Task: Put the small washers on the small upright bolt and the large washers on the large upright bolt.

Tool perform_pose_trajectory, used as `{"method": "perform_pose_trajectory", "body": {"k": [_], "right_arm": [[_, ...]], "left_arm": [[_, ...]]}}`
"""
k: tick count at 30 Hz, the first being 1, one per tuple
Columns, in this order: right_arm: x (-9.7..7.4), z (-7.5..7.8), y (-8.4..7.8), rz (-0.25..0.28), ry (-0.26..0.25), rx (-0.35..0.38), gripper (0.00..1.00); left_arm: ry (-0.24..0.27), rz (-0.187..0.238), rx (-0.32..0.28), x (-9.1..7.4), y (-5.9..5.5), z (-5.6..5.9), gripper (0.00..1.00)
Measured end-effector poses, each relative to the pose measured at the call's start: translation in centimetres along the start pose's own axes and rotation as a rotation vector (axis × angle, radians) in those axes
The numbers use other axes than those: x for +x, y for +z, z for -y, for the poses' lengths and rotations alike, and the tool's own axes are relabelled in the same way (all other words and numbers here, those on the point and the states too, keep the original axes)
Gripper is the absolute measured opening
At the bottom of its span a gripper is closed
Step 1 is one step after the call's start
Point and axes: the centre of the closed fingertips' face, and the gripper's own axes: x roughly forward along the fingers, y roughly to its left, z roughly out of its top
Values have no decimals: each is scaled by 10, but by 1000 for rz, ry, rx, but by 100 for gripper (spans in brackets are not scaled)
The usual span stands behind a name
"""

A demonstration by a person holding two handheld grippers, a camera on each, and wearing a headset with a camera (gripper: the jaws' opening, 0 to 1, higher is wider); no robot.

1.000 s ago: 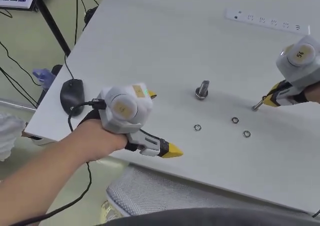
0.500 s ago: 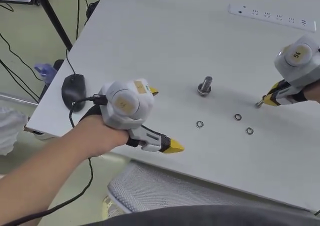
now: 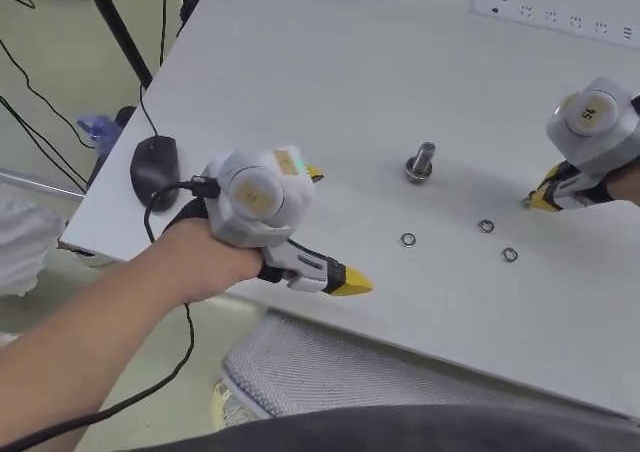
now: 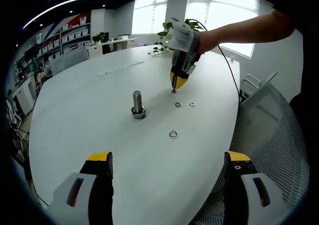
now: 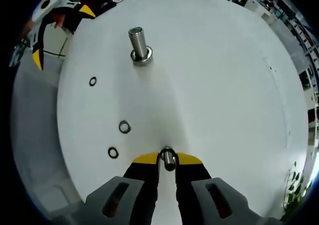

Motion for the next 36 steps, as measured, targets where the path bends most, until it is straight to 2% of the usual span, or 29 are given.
{"method": "perform_pose_trajectory", "body": {"k": [13,24,29,36], "right_arm": [[13,3,-4,-9,-2,-28,13],[11,1,-3,-14,2,-30,14],[13,3,-3,-14,4,-27,14],[7,-2,-3,-8,14,-13,20]], "left_arm": [[-4,-8,-1,-1,-2,-2,91],[-1,-9,1,-4,-1,-3,89],[-7,3,1,-4,1,-2,89],[-6,-4,10,-5,1,-3,89]]}}
